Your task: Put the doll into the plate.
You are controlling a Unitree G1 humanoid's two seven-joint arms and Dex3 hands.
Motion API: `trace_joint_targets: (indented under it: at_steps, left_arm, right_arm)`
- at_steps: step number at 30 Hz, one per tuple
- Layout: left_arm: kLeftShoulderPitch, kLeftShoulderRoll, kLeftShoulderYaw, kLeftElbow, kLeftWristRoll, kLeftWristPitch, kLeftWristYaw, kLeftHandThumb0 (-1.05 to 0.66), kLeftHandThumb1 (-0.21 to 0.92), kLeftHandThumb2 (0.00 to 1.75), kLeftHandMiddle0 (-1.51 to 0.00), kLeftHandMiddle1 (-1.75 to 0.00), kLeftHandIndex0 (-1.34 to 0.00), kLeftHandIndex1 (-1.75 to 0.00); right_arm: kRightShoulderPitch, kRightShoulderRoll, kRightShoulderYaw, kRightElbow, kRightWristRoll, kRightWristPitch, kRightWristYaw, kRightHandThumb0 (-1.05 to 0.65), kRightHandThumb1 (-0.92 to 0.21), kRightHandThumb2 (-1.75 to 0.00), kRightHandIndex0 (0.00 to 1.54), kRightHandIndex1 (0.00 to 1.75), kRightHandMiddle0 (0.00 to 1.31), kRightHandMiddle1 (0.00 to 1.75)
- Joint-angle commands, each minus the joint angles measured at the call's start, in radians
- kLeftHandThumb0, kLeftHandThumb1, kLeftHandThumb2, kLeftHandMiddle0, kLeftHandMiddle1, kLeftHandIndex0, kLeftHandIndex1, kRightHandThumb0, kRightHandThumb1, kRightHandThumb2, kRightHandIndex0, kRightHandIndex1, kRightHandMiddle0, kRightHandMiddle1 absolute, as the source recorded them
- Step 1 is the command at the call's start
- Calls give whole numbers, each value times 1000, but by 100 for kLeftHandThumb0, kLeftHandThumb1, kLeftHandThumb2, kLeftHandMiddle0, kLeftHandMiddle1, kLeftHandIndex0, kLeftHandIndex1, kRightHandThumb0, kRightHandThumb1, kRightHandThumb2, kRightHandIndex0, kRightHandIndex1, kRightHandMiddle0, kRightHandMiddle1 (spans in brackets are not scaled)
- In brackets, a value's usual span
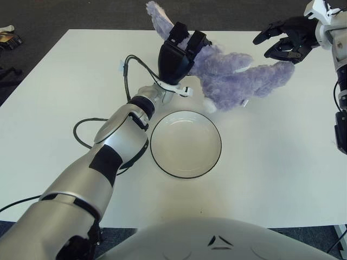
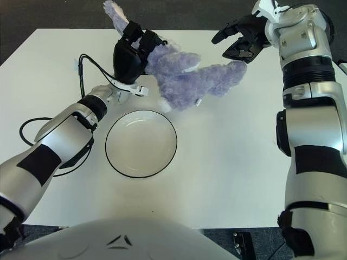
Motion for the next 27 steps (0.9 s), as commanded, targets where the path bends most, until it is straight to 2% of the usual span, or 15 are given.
trace_joint_targets:
  at_steps: [1, 11, 13, 16, 19, 27]
  left_arm:
    - [-40, 0, -5, 0, 6, 8, 13, 46, 34, 129, -59, -175, -88, -175]
    - [-47, 2, -12, 3, 20, 25, 15, 45, 36, 126, -57, -175, -88, -175]
    - [-48, 2, -13, 4, 21, 27, 16, 45, 36, 126, -57, -175, -88, -175]
    - [-50, 2, -16, 4, 23, 31, 18, 45, 37, 125, -56, -175, -88, -175]
    - [-52, 3, -20, 4, 26, 32, 23, 45, 37, 125, -56, -175, -88, -175]
    - [-59, 8, -34, 3, 40, 19, 60, 45, 37, 125, -56, -175, -88, -175]
  right_arm:
    - [-8, 15, 7, 4, -5, -31, 14, -26, -24, -114, 1, 86, 0, 106]
    - [17, 44, -14, -19, 25, 1, 28, -36, -22, -110, 0, 85, 0, 130]
    - [21, 52, -15, -21, 27, 15, 31, -34, -22, -110, 0, 93, 0, 135]
    - [53, 64, -21, -51, 46, 68, 58, -21, -21, -118, 16, 123, 0, 140]
    - [65, 75, -24, -113, 63, 160, 87, -13, -21, -124, 22, 131, 0, 140]
    - [73, 81, -29, -163, 64, 273, 78, 3, -20, -135, 14, 120, 2, 136]
